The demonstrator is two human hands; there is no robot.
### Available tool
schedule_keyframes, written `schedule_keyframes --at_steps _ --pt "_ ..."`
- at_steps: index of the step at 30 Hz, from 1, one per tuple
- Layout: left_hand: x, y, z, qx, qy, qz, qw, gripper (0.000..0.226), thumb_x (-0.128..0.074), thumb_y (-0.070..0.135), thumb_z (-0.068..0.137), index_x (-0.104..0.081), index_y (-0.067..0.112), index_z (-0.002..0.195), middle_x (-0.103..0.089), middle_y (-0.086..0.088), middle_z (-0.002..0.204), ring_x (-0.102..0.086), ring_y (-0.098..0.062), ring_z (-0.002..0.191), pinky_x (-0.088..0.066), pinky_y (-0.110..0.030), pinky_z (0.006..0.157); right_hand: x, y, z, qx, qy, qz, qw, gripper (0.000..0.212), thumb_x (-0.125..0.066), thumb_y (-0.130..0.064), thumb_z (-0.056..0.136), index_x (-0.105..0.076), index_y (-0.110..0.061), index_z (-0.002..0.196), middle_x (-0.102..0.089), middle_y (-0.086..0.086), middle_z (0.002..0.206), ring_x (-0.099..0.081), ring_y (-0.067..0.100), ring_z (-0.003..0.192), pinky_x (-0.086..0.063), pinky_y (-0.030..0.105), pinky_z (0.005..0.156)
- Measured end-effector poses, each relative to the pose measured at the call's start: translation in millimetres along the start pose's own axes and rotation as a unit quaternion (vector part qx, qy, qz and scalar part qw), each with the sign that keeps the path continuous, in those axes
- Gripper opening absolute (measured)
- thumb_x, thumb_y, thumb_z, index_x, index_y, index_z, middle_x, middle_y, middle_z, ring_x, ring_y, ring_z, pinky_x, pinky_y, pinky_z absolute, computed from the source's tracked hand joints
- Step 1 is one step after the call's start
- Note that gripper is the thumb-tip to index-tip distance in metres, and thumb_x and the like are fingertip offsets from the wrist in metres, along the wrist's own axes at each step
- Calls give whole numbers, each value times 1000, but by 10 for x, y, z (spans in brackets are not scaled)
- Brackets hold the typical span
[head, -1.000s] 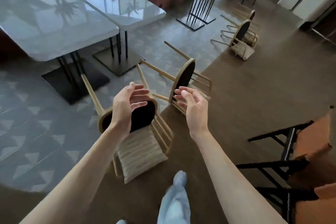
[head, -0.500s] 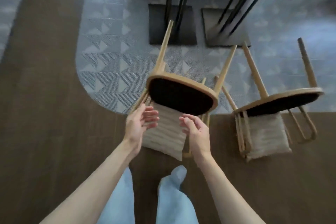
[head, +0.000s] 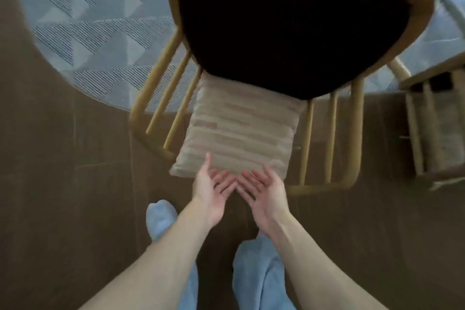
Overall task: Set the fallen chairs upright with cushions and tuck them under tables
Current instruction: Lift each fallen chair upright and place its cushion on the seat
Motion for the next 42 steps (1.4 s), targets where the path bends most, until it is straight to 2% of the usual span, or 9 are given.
schedule_keyframes --at_steps 9,11,15,21,26,30,34,37,42 --pt "742 -719 1207 18 51 94 994 102 -67 56 83 -18 10 159 -32 -26 158 -44 -40 139 -38 -51 116 706 907 1202 -69 19 137 988 101 -65 -55 88 -14 -7 161 -32 24 160 -39 37 146 -35 50 120" --pt "817 -726 1458 -1 43 105 994 100 -68 57 80 -24 12 158 -36 -22 157 -43 -37 141 -36 -52 117 765 1027 1474 -58 1 154 986 98 -65 -60 86 -19 -16 161 -35 19 160 -38 34 147 -33 49 121" --pt "905 -588 1891 -57 -41 89 994 83 -70 57 73 -51 19 144 -65 -7 137 -57 -24 132 -39 -43 115 825 1164 1986 -3 -30 173 984 83 -65 -66 79 -48 -21 146 -69 6 133 -58 25 128 -36 47 118" --pt "1147 -524 2275 -85 -66 23 994 85 -71 51 73 -47 19 148 -64 -9 138 -63 -25 125 -51 -43 101 847 1218 2253 11 -10 222 975 113 -96 -58 39 -55 -22 139 -75 3 122 -61 26 126 -38 49 117" --pt "1251 -442 2401 -61 -81 -7 995 86 -79 41 70 -48 19 147 -66 -6 136 -67 -23 120 -59 -44 93 845 1101 2256 33 0 209 977 89 -85 -46 60 -54 -24 140 -73 4 128 -61 25 127 -38 47 118" --pt "1210 -299 2212 -79 -104 25 991 96 -88 39 64 -47 20 149 -65 -5 138 -65 -22 123 -59 -37 91 820 989 2023 30 -21 177 983 80 -78 -49 71 -54 -24 142 -68 5 135 -57 27 132 -36 48 119" --pt "927 -222 1591 -92 -73 38 992 71 -70 39 79 -51 22 146 -73 2 123 -65 -17 120 -55 -34 94 670 760 1431 3 1 147 989 78 -69 -60 73 -55 -23 141 -65 6 139 -57 27 132 -35 50 119" --pt "662 -126 1094 -84 -53 35 995 64 -69 39 84 -53 22 144 -70 -1 129 -64 -19 123 -51 -38 102 582 485 957 15 44 132 990 87 -71 -66 67 -55 -24 141 -67 2 135 -60 25 126 -36 49 117" --pt "325 89 92 -81 -57 71 993 66 -73 38 77 -57 24 139 -70 -2 129 -65 -21 121 -50 -40 100 452 -106 -45 20 92 68 993 94 -72 -74 59 -59 -23 136 -72 2 120 -65 21 109 -52 39 84"
Point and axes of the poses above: each hand's wrist, its own z-axis towards the middle knuckle, its own x-axis out of the back of the hand, y = z × x, the point moved 2 cm from there along z, towards the middle knuckle
